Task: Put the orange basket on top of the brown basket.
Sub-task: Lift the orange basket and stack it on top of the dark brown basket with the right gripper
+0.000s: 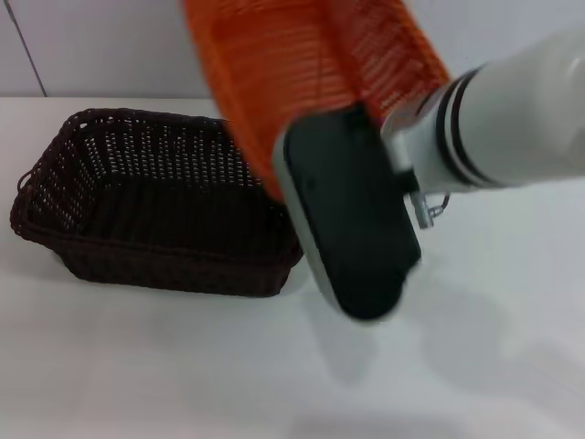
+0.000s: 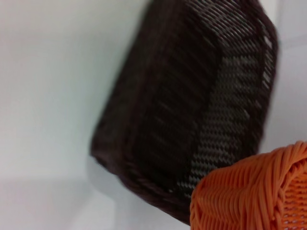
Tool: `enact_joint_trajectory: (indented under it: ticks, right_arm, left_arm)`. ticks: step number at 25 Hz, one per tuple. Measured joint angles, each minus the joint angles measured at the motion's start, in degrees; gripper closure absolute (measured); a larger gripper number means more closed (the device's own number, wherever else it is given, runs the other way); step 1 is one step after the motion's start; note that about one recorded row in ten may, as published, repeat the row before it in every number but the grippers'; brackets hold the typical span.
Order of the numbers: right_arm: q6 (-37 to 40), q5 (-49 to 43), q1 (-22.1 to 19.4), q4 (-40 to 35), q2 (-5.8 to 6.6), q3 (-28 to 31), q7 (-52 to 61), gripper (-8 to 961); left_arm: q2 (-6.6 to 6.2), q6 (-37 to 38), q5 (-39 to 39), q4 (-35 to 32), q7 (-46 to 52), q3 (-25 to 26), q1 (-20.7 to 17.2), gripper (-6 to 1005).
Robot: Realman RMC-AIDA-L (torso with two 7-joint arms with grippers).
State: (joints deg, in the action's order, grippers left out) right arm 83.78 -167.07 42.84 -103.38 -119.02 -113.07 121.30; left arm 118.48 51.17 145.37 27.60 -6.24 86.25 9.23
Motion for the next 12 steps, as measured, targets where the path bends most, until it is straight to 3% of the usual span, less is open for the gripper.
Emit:
enact_joint_trajectory:
  ticks: [5,12]
  right_arm:
    - [-6.62,-0.14,-5.34,-3.69,-0.02,-3.16,-12.97,807]
    - [-12.34,-0.14,-7.69,-2.66,0.04,-5.28,-23.31,803]
  left_arm:
    - [-0.05,0.02,0.00,-0.05,0.98,-0.15,0.02,223]
    - [-0.09,0.06,0.01,-0.09,1.03,-0.26,0.33,223]
